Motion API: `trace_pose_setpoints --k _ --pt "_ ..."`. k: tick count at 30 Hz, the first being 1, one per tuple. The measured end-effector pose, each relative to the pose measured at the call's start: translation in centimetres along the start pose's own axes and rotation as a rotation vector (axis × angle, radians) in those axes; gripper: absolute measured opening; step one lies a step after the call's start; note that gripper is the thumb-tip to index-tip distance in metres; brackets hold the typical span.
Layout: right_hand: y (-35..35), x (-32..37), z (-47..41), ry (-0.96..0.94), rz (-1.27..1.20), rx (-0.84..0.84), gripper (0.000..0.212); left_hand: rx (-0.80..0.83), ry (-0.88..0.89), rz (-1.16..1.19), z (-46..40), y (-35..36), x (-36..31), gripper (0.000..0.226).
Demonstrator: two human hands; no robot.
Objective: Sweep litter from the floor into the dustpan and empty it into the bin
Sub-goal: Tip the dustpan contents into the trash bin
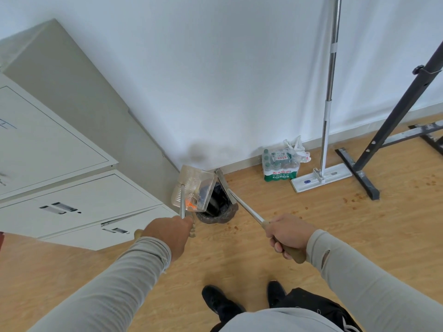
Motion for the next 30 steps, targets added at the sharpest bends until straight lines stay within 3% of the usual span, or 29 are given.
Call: trace_pose_setpoints --k 30 --pt "0.8 -0.1 -1.1 -0.025 -0.132 -0.008 0.009 -0.03 0.027 0.02 0.7 0.6 -2.6 0.045"
Point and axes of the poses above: each hand's wrist, its own z-axis away from the middle knuckle, its own y-axis out of the palm, x = y × z, the point moved 8 cm from there along -z, towards the middle knuckle, and after that the axes turned 5 degrees about x, right-handed, at the moved point
